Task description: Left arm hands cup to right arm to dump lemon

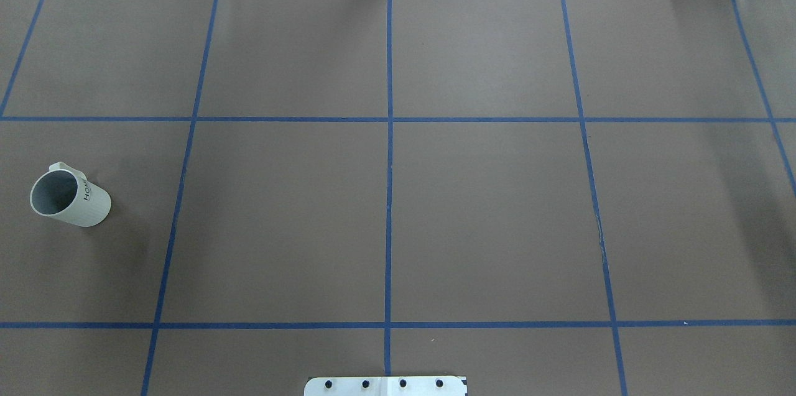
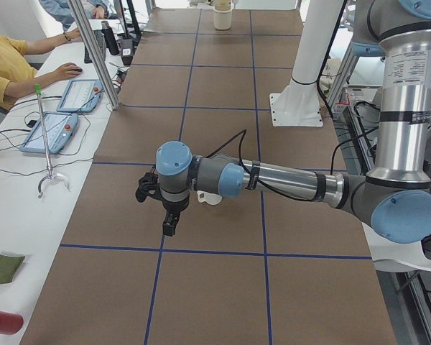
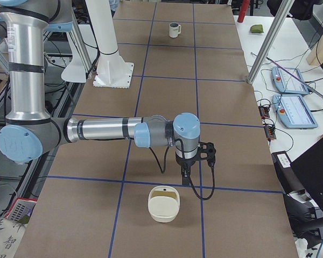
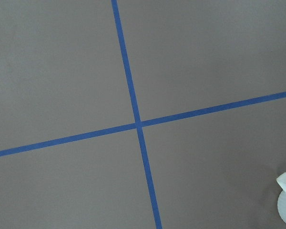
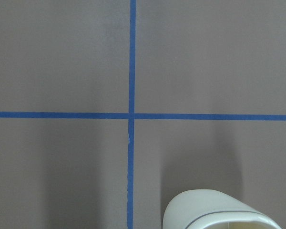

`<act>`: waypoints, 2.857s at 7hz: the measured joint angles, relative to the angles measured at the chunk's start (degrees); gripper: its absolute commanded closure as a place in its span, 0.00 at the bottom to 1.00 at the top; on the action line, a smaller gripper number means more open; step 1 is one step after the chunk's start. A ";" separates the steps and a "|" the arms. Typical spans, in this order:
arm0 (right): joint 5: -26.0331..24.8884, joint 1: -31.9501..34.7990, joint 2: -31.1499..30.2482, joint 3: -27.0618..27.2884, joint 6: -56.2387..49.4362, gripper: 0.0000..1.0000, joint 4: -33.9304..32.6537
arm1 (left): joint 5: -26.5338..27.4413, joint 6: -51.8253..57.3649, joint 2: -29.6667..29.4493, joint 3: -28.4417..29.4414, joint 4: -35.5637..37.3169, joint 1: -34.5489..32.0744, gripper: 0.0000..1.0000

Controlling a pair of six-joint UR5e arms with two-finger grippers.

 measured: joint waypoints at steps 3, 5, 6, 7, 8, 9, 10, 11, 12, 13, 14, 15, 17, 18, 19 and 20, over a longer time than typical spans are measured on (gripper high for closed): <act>0.05 -0.55 0.59 -0.48 1.53 0.00 11.16 | -0.07 -0.42 -2.48 0.21 -2.06 0.07 0.00; 0.59 -1.14 0.27 -0.26 2.76 0.00 17.09 | -0.23 -0.77 -4.36 1.59 -5.09 0.08 0.00; 0.72 -2.07 0.11 -0.10 3.17 0.00 19.86 | -0.32 -1.28 -4.52 1.42 -6.78 0.36 0.00; 0.81 -3.96 0.22 0.04 4.24 0.01 22.01 | -0.35 -1.84 -4.40 1.08 -9.10 2.39 0.00; 1.04 -6.92 0.54 0.17 6.25 0.00 23.83 | -0.23 -5.06 -4.21 0.91 -11.11 6.56 0.00; 1.38 -9.70 0.60 0.39 9.00 0.00 25.95 | 0.10 -12.03 -3.06 0.80 -14.32 10.63 0.00; 1.43 -11.90 0.60 0.52 11.47 0.00 27.86 | 1.47 -21.51 -0.37 0.84 -20.62 14.79 0.00; 1.43 -13.21 0.67 0.60 12.60 0.00 28.72 | 4.16 -31.23 2.75 0.86 -27.80 18.76 0.00; 1.41 -13.76 0.72 0.61 13.01 0.00 29.03 | 6.68 -38.93 5.24 0.86 -33.17 22.46 0.00; 1.37 -13.94 0.75 0.60 13.14 0.00 29.13 | 8.15 -43.62 6.49 0.66 -35.46 25.18 0.00; 1.35 -13.99 0.77 0.59 13.20 0.00 29.16 | 8.73 -46.53 7.42 0.14 -36.27 27.46 0.00; 1.32 -14.01 0.76 0.60 13.25 0.00 29.17 | 8.93 -47.90 8.57 -0.53 -36.53 29.43 0.00; 1.20 -14.03 0.61 0.57 13.26 0.00 29.17 | 9.61 -48.52 9.96 -1.34 -36.71 31.64 0.93; 1.18 -14.03 0.51 0.54 13.23 0.00 29.17 | 10.57 -48.48 10.16 -1.47 -36.80 32.15 1.00; 1.17 -14.03 0.38 0.51 13.20 0.00 29.19 | 11.18 -48.29 10.19 -1.50 -36.82 32.68 1.00; 1.14 -14.03 0.30 0.43 13.20 0.00 29.23 | 11.48 -48.07 10.19 -1.75 -36.83 33.14 1.00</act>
